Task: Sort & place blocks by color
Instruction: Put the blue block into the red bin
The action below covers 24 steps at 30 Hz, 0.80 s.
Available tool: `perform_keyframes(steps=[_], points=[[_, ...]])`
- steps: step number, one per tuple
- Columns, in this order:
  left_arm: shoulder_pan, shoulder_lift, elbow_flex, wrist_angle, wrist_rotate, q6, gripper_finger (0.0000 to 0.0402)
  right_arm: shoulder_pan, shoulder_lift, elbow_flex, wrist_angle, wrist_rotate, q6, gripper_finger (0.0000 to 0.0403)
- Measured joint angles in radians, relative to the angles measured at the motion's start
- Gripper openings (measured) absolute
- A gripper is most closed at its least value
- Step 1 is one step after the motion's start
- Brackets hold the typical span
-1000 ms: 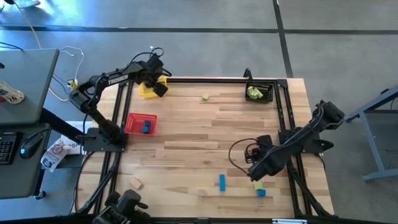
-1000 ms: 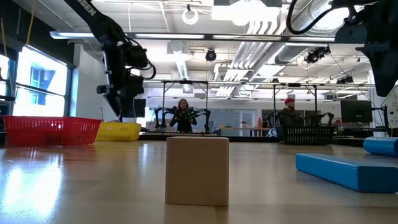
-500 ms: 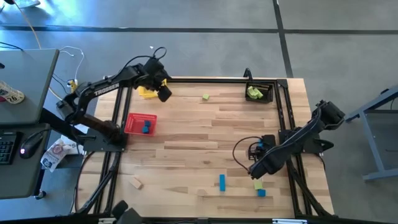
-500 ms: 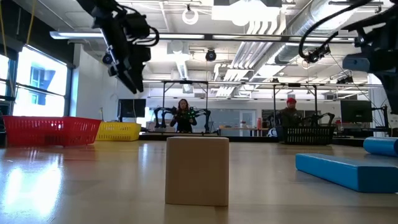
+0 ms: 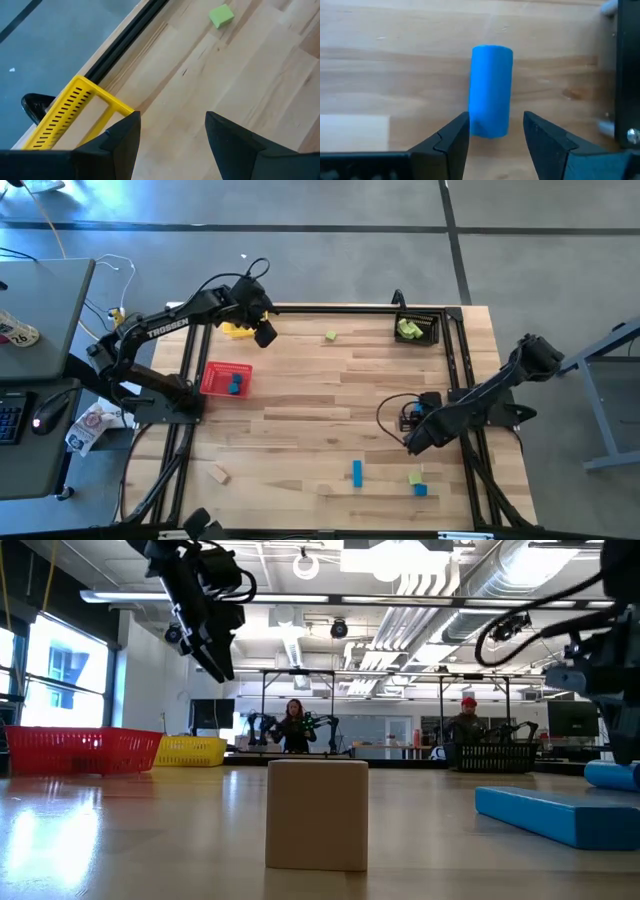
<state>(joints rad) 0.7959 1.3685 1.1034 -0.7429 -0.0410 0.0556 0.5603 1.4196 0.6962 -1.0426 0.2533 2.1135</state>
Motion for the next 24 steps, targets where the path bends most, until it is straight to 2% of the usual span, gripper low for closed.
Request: perform_keyframes(steps=[13, 19, 22, 24], points=[[0.000, 0.000, 0.000, 0.000, 0.000, 0.000, 0.0206, -0.100, -0.006, -0.130, 0.188, -0.017, -0.159, 0.0169], [0.000, 0.000, 0.000, 0.000, 0.000, 0.000, 0.0206, -0.116, -0.003, -0.115, 0.182, -0.019, -0.181, 0.0109], [0.000, 0.000, 0.000, 0.000, 0.001, 0.000, 0.0206, -0.116, 0.001, -0.097, 0.174, -0.011, -0.209, 0.0106], [0.000, 0.000, 0.000, 0.000, 0.007, -0.003, 0.0206, -0.116, 0.002, -0.078, 0.183, 0.035, -0.230, 0.0106]])
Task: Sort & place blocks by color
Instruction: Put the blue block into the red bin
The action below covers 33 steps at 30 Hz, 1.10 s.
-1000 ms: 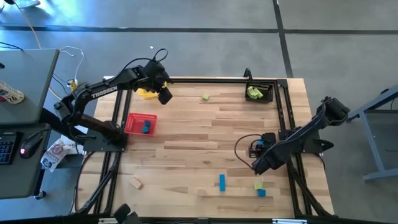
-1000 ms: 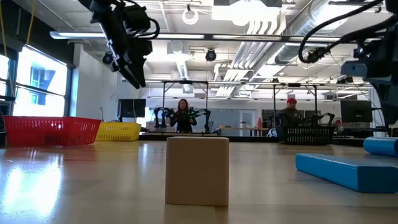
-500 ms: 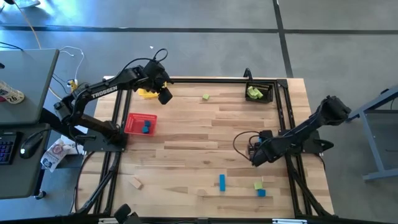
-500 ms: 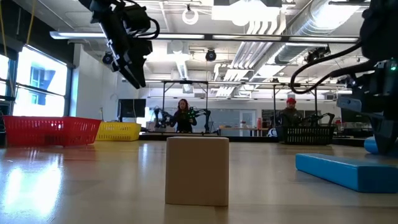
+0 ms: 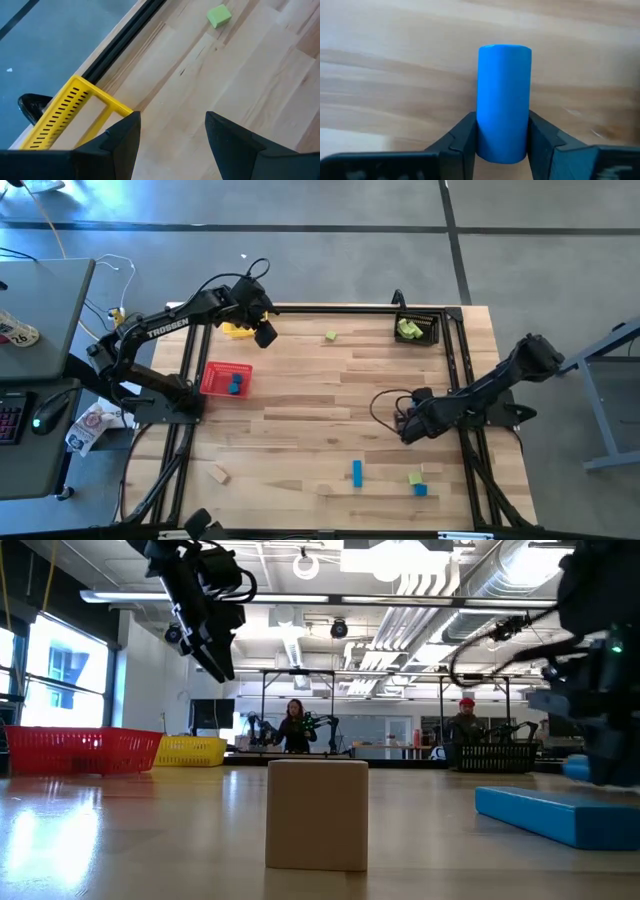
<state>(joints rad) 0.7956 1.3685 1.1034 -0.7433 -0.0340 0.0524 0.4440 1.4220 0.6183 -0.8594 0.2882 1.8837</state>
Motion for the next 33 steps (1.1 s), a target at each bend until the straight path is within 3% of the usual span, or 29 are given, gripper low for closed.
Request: perform_keyframes(steps=[7, 16, 25, 33], points=[[-0.022, 0.000, 0.000, 0.000, 0.004, -0.015, 0.0206, -0.025, -0.002, 0.085, 0.043, 0.114, -0.136, 0.0106], [-0.112, 0.000, 0.000, 0.040, 0.005, 0.062, 0.0206, -0.146, -0.003, 0.179, 0.193, 0.186, -0.510, 0.0106], [-0.232, 0.000, 0.000, 0.069, 0.018, 0.130, 0.0206, -0.288, -0.003, 0.200, 0.516, 0.139, -0.979, 0.0106], [-0.305, 0.000, 0.000, 0.150, 0.187, 0.143, 0.0206, -0.390, -0.003, 0.200, 0.746, 0.014, -1.266, 0.0106]])
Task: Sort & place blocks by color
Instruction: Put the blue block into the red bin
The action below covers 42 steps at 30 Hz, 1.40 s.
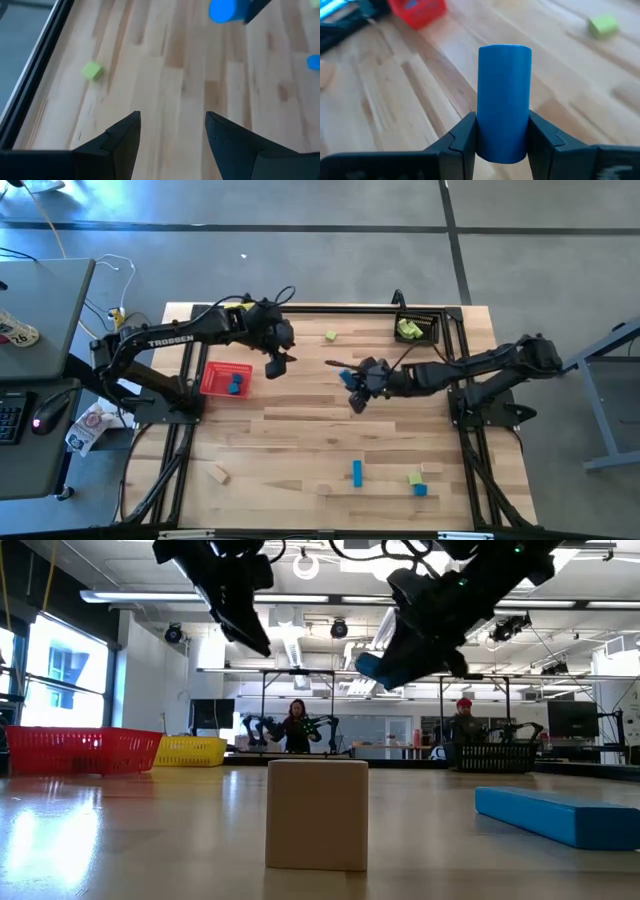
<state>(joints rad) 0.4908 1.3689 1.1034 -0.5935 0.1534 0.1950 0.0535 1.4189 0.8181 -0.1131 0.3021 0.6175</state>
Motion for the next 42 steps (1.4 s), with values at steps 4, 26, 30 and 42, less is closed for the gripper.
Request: perform_keyframes(steps=[4, 26, 30, 42], points=[[-0.035, 0.000, 0.000, 0.035, 0.003, 0.000, 0.0206, -0.029, 0.000, 0.000, 0.106, -0.054, -0.127, 0.0106], [-0.187, 0.000, 0.000, 0.283, 0.001, -0.117, 0.0206, -0.054, 0.000, 0.000, 0.547, -0.151, -0.621, 0.0106], [-0.212, 0.000, 0.000, 0.348, 0.001, -0.143, 0.0206, -0.054, -0.001, 0.000, 0.556, -0.152, -0.644, 0.0106], [-0.251, 0.000, 0.000, 0.489, -0.001, -0.172, 0.0206, -0.054, -0.001, 0.000, 0.594, -0.165, -0.644, 0.0106]])
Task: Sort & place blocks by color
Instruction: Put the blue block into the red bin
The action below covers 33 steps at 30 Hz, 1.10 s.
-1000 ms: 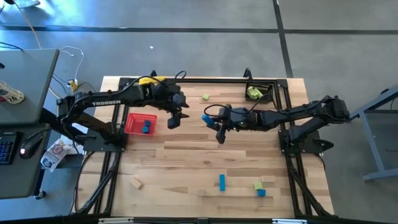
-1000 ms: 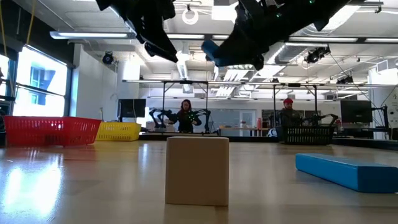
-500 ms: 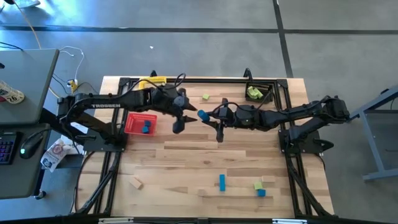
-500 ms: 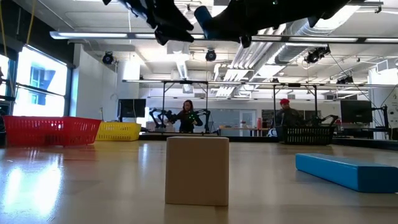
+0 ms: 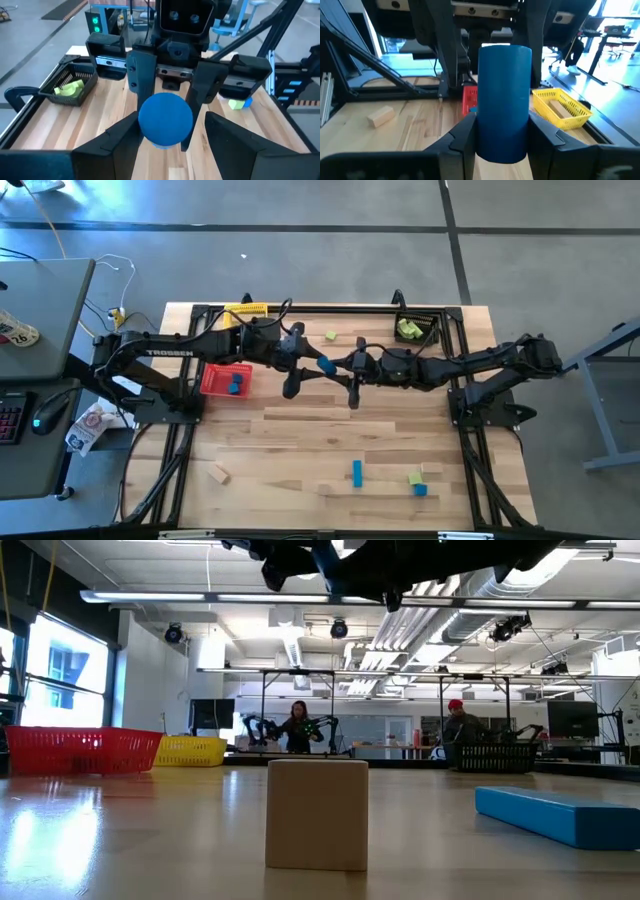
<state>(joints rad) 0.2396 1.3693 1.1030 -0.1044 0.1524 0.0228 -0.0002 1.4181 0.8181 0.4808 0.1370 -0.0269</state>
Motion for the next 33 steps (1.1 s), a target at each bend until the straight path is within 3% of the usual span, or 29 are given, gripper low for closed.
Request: perform_keyframes(steps=[9, 21, 28, 33], points=[[0.000, 0.000, 0.000, 0.042, -0.003, -0.020, 0.0199, 0.000, 0.000, 0.000, 0.017, 0.000, 0.000, 0.0106], [0.003, 0.007, 0.000, 0.032, 0.005, 0.006, 0.0113, 0.001, 0.000, 0.000, 0.013, -0.006, -0.001, 0.0106], [0.004, 0.007, 0.000, 0.021, 0.007, 0.013, 0.0109, 0.001, 0.001, 0.000, 0.009, -0.011, 0.000, 0.0108], [0.003, 0.008, 0.000, -0.035, -0.004, 0.015, 0.0106, 0.001, 0.000, 0.000, -0.021, -0.010, 0.014, 0.0174]])
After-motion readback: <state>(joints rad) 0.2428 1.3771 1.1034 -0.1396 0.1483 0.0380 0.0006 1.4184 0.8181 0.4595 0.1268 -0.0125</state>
